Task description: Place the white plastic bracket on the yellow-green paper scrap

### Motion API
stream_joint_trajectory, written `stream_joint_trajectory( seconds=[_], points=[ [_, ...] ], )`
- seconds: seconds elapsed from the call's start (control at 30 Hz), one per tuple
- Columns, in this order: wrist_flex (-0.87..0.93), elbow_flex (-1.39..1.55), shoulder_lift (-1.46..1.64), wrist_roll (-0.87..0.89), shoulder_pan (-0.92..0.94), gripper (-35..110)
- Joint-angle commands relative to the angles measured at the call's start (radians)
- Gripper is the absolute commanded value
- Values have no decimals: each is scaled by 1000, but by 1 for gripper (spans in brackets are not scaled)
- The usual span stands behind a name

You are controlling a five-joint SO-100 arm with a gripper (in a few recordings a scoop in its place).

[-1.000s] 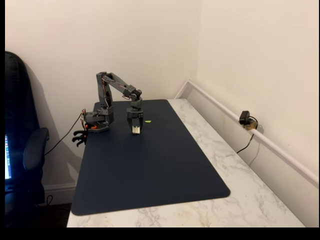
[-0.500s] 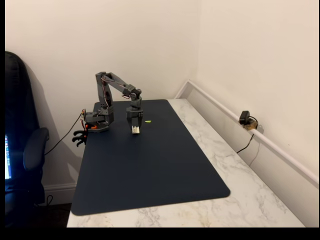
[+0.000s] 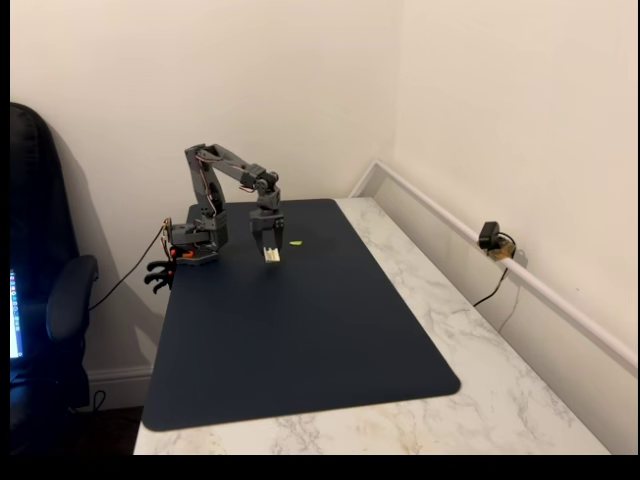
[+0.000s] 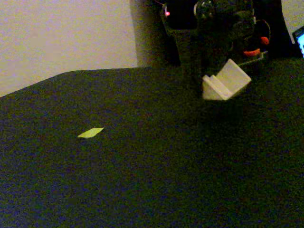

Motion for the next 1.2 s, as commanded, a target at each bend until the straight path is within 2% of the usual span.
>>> stream_joint_trajectory(
  seconds=[0.0, 0.23, 0.43, 0.77, 1.17],
  points=[
    [6, 34, 140, 32, 0, 0],
    [20, 54, 374, 135, 75, 0],
    [37, -61, 393, 44, 239, 0],
    [12, -242, 190, -107, 529, 0],
    [12, -402, -170, -209, 615, 0]
  ],
)
